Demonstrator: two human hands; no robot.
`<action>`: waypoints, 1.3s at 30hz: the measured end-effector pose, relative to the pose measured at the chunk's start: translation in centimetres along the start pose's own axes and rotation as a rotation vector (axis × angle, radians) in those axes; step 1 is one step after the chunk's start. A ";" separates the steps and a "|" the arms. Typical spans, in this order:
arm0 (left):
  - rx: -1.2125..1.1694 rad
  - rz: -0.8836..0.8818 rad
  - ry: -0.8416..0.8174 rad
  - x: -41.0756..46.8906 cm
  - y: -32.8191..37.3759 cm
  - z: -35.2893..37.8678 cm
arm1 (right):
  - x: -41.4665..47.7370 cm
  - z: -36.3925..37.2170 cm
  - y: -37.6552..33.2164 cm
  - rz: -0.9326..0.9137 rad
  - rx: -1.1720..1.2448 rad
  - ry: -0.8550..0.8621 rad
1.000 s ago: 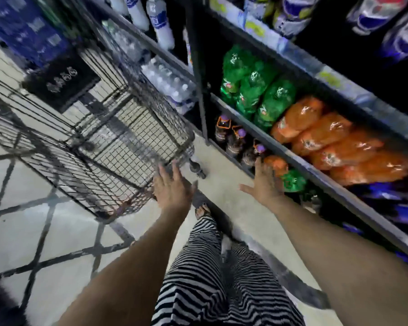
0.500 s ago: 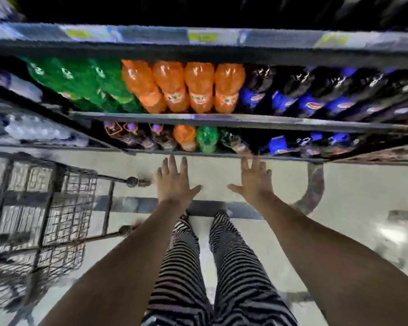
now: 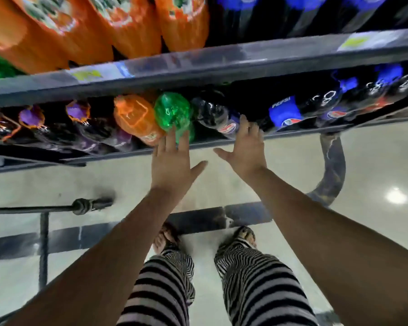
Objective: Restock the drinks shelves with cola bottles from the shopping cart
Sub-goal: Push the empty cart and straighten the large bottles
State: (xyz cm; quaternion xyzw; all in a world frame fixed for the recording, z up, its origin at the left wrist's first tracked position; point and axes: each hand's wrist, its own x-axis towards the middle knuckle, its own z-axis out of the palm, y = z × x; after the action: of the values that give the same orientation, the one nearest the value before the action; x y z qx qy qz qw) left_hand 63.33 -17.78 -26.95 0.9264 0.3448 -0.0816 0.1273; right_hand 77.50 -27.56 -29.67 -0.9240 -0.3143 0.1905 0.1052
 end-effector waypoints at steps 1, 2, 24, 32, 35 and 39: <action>-0.024 0.024 0.065 1.1 -0.2 2.0 | 1.6 2.0 0.6 -0.009 0.018 0.052; -0.034 0.049 0.124 2.2 -0.3 3.9 | 3.1 3.9 1.4 -0.022 0.041 0.105; 0.356 0.286 0.909 14.5 -1.0 11.2 | 15.2 17.6 5.8 -0.206 0.400 0.699; 0.306 0.195 0.748 14.9 0.0 10.6 | 15.0 17.7 5.8 -0.207 0.454 0.712; 0.194 0.234 0.699 15.0 0.5 10.3 | 15.1 17.8 6.0 -0.214 0.476 0.714; 0.113 0.271 0.716 14.8 0.7 10.2 | 15.2 17.7 6.3 -0.223 0.485 0.718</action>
State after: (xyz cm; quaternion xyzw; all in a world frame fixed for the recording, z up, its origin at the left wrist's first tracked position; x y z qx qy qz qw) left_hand 74.24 -12.06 -40.10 0.9390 0.2369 0.2455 -0.0428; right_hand 84.59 -21.74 -52.02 -0.8407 -0.3019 -0.0865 0.4411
